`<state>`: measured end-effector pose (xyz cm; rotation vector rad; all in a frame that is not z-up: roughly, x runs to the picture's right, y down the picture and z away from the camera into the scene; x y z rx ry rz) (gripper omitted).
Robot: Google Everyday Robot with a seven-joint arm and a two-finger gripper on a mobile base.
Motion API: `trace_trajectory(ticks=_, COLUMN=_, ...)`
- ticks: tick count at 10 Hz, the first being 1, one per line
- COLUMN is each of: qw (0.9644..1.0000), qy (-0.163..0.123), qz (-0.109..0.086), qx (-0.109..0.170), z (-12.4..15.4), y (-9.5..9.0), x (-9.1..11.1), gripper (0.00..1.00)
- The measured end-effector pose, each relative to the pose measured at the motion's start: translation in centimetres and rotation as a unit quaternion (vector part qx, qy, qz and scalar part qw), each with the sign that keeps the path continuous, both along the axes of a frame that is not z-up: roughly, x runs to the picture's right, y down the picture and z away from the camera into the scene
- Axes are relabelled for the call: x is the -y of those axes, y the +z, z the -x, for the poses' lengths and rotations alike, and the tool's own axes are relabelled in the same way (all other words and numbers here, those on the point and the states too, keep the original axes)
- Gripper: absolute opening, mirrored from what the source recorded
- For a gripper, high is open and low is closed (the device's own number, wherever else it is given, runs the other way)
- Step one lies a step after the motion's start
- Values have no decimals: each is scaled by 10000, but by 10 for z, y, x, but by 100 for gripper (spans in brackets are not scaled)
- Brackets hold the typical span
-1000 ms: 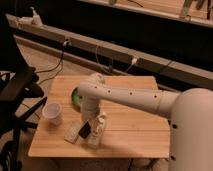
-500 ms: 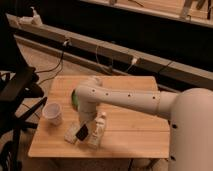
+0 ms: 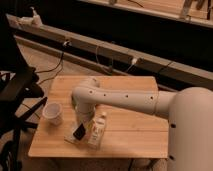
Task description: Place the eraser on the white sponge
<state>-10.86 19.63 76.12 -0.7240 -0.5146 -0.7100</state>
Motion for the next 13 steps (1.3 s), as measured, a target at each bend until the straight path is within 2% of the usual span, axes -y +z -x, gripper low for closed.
trace_trajectory(ticks=3, qw=9996, qy=166, qz=-69, qx=217, z=17, y=5, x=8, gripper=0)
trace_trajectory(ticks=4, qw=9993, qy=190, qz=-45, qx=324, z=24, y=8, x=10, gripper=2)
trace_trajectory(ticks=5, qw=9989, qy=205, qz=8, qx=414, z=28, y=11, x=10, gripper=7)
trace_trajectory(ticks=6, qw=9982, qy=232, qz=99, qx=542, z=35, y=14, x=9, gripper=19)
trace_trajectory(ticks=8, qw=9971, qy=253, qz=245, qx=672, z=41, y=20, x=5, gripper=37)
trace_trajectory(ticks=11, qw=9954, qy=225, qz=506, qx=775, z=49, y=30, x=-9, gripper=69)
trace_trajectory(ticks=12, qw=9952, qy=208, qz=562, qx=773, z=49, y=32, x=-12, gripper=77)
trace_trajectory(ticks=13, qw=9951, qy=188, qz=598, qx=769, z=50, y=32, x=-14, gripper=80)
